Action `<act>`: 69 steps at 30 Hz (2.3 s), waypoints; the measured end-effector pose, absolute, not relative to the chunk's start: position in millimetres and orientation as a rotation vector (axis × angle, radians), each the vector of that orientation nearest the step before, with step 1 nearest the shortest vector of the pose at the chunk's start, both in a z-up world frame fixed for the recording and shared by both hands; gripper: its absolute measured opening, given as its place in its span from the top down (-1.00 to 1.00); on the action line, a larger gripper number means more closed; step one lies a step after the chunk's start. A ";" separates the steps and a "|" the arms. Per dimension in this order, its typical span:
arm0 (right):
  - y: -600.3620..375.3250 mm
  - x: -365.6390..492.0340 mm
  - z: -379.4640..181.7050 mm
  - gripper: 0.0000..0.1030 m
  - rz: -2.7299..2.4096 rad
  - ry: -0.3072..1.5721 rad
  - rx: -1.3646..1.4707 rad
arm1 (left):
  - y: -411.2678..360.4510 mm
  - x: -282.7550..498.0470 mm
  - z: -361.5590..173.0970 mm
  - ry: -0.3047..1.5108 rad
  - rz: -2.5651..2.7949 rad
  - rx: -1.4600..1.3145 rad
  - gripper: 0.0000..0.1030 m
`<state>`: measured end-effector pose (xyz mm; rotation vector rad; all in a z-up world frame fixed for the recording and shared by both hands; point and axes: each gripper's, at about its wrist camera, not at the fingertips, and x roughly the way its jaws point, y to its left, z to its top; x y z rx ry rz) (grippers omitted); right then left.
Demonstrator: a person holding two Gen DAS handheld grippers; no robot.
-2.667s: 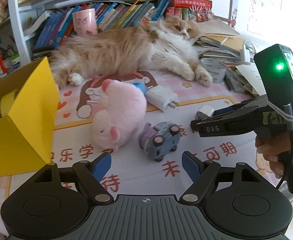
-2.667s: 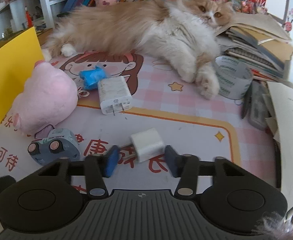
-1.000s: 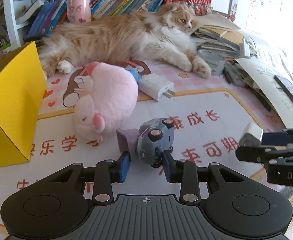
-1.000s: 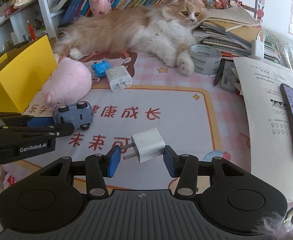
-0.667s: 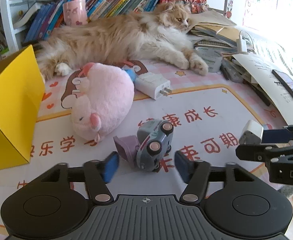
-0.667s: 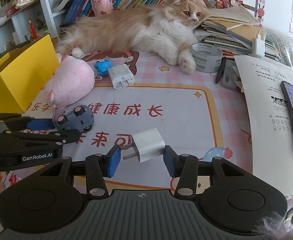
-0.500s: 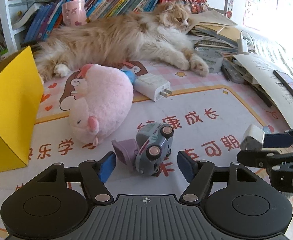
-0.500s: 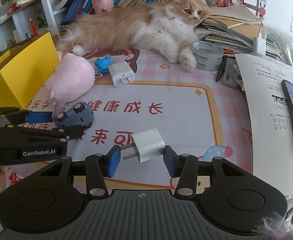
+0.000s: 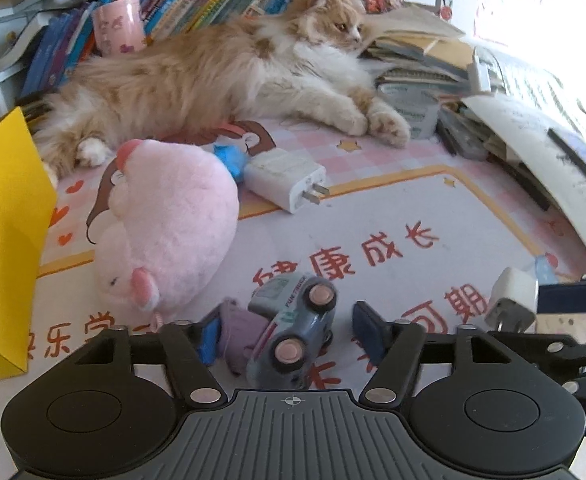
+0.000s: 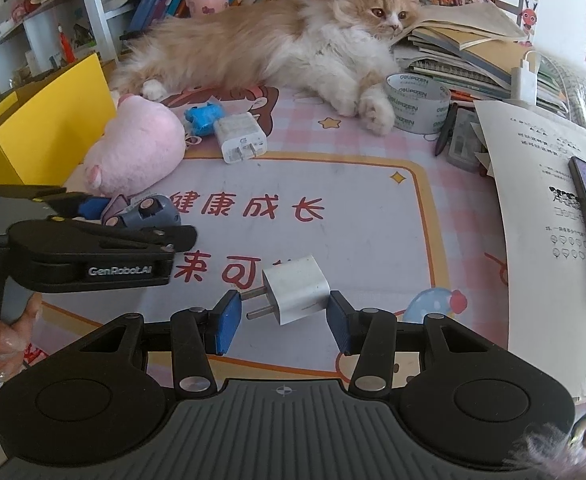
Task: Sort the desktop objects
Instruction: 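Lift the grey toy car in the left tool while the right tool carries the plug toward the yellow box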
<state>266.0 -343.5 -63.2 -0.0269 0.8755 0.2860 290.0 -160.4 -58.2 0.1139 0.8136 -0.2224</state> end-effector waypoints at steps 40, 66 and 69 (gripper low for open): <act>-250.8 206.9 -42.6 0.15 0.326 0.837 -0.049 | -29.8 158.4 2.9 0.736 -0.179 -0.103 0.08; -151.4 132.7 -42.3 0.15 0.367 0.828 -0.068 | 58.4 82.4 1.0 0.749 -0.165 -0.109 0.08; -142.0 128.3 -43.0 0.15 0.378 0.829 -0.077 | 66.2 76.9 0.2 0.749 -0.155 -0.116 0.08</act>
